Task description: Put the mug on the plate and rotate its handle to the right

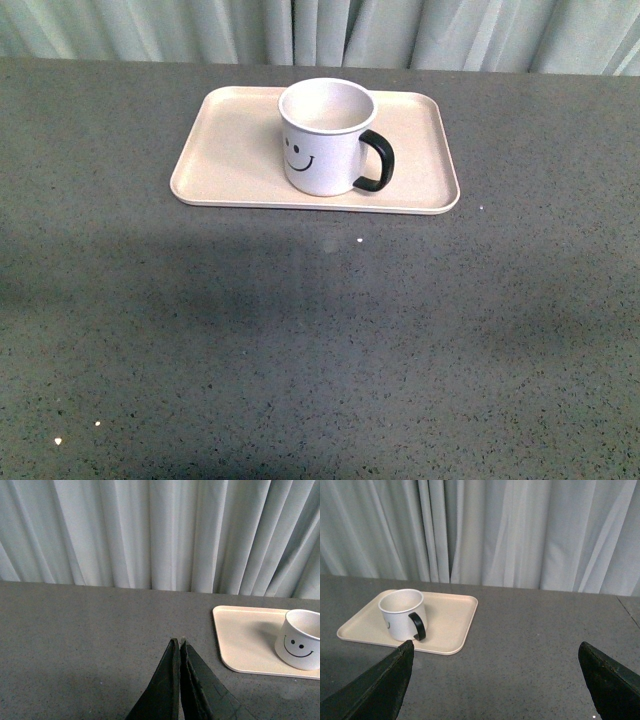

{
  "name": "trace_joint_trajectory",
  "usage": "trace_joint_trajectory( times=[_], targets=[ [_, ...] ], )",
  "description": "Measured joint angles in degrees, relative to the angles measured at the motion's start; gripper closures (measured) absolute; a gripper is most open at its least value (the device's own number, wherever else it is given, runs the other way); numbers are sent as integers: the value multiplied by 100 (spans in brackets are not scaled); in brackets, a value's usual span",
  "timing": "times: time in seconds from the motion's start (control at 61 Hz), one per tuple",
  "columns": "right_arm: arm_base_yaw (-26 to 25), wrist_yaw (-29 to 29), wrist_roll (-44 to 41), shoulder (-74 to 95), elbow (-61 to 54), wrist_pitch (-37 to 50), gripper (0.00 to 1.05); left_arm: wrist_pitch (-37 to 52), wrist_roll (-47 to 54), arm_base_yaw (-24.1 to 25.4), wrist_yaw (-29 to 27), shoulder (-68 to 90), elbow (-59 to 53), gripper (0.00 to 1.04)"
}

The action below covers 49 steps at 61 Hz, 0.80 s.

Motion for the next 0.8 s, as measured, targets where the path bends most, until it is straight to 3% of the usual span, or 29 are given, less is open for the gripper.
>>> trace_joint_trajectory(
  times=[0.443,0.541,0.77,0.803],
  targets=[
    [0,0,0,0,0,0,9,-807,0,0,0,-804,0,103],
    [0,0,0,0,0,0,9,-1749,0,0,0,-1582,2,103],
    [0,-4,0,0,0,0,9,-1823,0,0,-2,-1720,2,103],
    [0,-2,-2,0,0,0,9,-1823,-9,0,-2,-1720,2,99]
  ],
)
